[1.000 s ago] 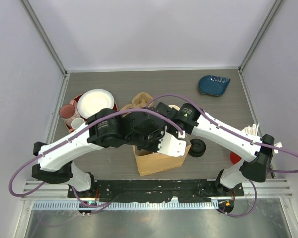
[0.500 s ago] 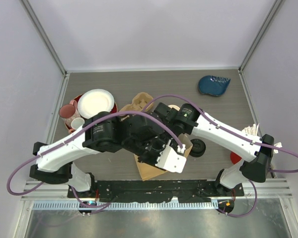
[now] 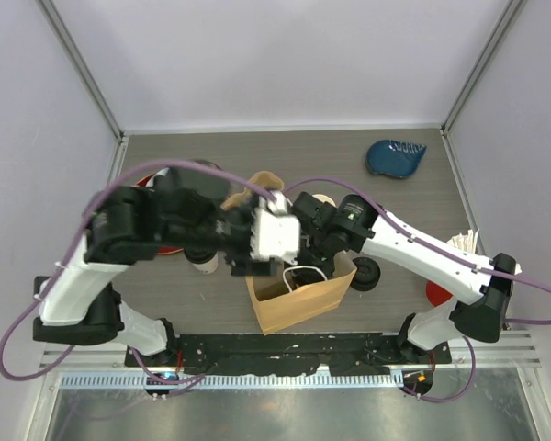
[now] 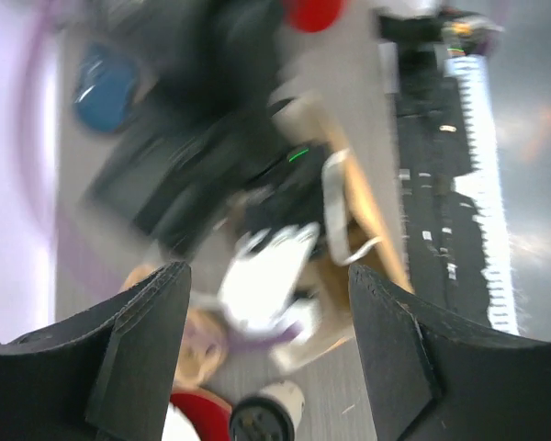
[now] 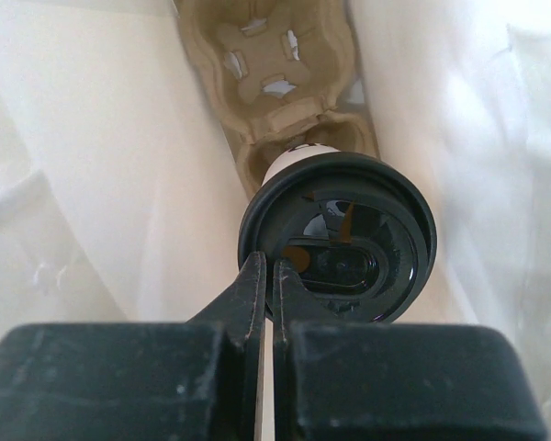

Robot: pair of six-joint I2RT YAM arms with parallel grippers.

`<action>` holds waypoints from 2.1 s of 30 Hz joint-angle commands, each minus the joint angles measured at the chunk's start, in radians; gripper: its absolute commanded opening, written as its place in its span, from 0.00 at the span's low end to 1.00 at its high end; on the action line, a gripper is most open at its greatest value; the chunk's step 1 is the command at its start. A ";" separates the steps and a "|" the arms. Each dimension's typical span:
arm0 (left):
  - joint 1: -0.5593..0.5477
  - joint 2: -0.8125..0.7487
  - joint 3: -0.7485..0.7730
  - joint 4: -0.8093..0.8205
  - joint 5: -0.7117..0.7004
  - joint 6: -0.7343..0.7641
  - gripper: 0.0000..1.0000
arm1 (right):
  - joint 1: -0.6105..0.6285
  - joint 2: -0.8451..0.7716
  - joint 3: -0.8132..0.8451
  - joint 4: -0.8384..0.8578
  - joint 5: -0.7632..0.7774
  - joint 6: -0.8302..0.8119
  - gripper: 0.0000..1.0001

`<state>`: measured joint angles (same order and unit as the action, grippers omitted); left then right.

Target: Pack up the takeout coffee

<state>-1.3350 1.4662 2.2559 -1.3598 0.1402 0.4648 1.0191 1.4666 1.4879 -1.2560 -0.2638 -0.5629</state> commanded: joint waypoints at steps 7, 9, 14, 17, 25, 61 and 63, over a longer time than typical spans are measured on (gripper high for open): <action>0.427 -0.243 -0.303 0.113 -0.151 -0.233 0.77 | 0.006 -0.091 -0.020 0.003 -0.017 -0.064 0.01; 0.467 -0.256 -0.401 0.122 -0.104 -0.268 0.79 | 0.004 -0.094 -0.020 -0.005 -0.023 -0.080 0.01; 0.568 -0.230 -0.533 0.175 0.054 -0.334 0.80 | 0.004 -0.092 -0.009 -0.019 -0.025 -0.101 0.01; 0.573 -0.204 -0.564 0.205 0.171 -0.357 0.80 | 0.006 -0.098 -0.012 -0.020 -0.023 -0.101 0.01; 0.573 -0.184 -0.674 0.211 0.323 -0.373 0.68 | 0.006 -0.123 -0.028 -0.013 -0.012 -0.100 0.01; 0.571 -0.132 -0.653 0.203 0.338 -0.216 0.00 | 0.064 -0.043 -0.144 0.096 0.104 -0.120 0.01; 0.573 -0.130 -0.650 0.203 0.338 -0.210 0.00 | 0.068 -0.045 -0.153 0.102 0.113 -0.118 0.01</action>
<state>-0.7650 1.3376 1.5764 -1.1854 0.4637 0.2276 1.0763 1.4376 1.3586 -1.1961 -0.1871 -0.6788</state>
